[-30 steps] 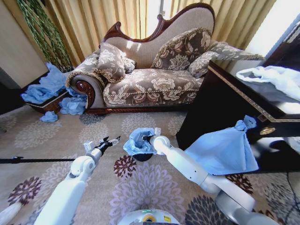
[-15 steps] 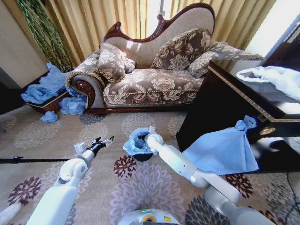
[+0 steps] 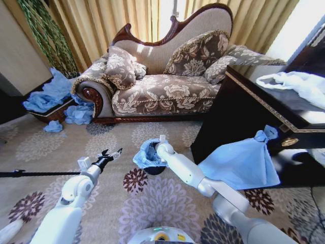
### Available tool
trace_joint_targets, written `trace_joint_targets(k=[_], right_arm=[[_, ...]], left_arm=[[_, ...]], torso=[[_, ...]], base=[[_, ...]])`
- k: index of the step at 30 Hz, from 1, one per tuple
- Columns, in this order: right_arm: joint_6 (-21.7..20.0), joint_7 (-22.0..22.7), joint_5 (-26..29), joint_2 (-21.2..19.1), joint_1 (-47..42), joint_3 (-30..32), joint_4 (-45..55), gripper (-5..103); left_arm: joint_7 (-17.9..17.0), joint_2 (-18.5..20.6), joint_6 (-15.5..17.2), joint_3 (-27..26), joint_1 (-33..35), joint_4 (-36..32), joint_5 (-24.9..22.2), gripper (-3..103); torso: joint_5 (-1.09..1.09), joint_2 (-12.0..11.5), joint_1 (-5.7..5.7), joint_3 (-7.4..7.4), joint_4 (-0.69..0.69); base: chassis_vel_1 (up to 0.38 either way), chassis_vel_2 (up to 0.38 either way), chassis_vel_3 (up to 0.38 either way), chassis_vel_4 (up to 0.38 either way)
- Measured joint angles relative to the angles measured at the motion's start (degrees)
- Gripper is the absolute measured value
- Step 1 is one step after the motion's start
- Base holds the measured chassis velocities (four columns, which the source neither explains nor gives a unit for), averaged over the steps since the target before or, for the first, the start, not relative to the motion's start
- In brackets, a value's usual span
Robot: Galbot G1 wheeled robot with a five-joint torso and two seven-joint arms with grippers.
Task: Place a garbage bag over the trash bin.
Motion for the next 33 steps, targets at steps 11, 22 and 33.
trace_joint_targets(k=[11, 22, 33], right_arm=[[0.8, 0.4, -0.1, 0.1, 0.0, 0.0, 0.4, 0], [2.9, -3.2, -3.7, 2.9, 2.3, 1.1, -5.8, 0], [3.2, -1.1, -4.2, 0.8, 0.7, 0.6, -0.4, 0]], left_arm=[[-0.1, -0.9, -0.1, 3.1, -0.2, -0.6, 1.4, 100], [0.1, -0.9, -0.5, 3.1, 0.3, -0.4, 1.4, 100], [0.8, -0.4, -1.1, 3.1, 0.2, 0.6, 1.4, 100]], torso=[[0.00, 0.0, 0.00, 0.00, 0.02], [-0.01, 0.0, 0.00, 0.00, 0.01], [0.00, 0.0, 0.00, 0.00, 0.00]], base=[[0.000, 0.000, 0.000, 0.000], [0.000, 0.000, 0.000, 0.000], [0.000, 0.000, 0.000, 0.000]])
